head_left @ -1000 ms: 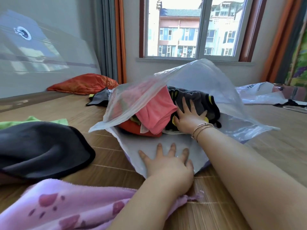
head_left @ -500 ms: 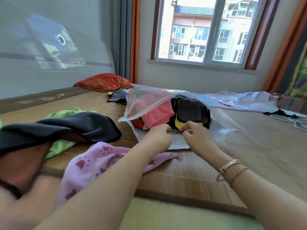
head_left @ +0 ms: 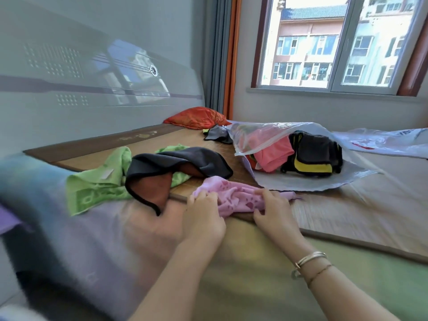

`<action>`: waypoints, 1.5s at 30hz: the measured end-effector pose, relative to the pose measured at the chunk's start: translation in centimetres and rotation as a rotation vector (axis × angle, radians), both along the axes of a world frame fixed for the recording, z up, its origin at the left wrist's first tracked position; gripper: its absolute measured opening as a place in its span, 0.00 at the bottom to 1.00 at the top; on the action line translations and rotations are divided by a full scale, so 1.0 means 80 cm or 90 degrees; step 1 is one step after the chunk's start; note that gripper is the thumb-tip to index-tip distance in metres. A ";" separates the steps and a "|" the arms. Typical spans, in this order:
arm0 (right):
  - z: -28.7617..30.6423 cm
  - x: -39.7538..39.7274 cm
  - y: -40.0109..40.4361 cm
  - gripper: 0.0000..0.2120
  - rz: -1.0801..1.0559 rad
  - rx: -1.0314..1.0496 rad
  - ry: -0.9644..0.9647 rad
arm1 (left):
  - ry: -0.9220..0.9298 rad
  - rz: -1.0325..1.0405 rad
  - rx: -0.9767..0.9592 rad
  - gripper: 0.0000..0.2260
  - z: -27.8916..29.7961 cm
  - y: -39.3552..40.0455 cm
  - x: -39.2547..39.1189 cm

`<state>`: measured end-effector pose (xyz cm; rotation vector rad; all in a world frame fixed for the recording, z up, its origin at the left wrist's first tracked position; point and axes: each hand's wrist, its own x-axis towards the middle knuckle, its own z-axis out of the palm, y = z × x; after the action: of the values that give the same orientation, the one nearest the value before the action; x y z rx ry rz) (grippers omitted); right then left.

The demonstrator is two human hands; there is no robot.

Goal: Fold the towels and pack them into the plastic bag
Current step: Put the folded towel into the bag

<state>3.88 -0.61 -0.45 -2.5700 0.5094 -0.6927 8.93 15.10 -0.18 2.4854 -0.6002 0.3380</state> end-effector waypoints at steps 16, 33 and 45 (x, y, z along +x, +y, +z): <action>0.031 -0.087 0.034 0.09 0.090 0.730 -0.101 | 0.421 -0.336 -0.422 0.12 0.035 0.013 -0.070; 0.010 -0.133 -0.023 0.07 0.032 0.792 -0.271 | 0.499 -0.144 -0.232 0.20 0.005 -0.010 -0.073; 0.007 -0.126 -0.005 0.10 0.161 0.961 -0.200 | 0.670 -0.203 -0.547 0.07 0.018 -0.023 -0.087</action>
<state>-6.19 -0.97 0.08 -1.0527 0.3483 -0.3374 1.96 13.24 1.27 1.3956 -0.2739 -0.6770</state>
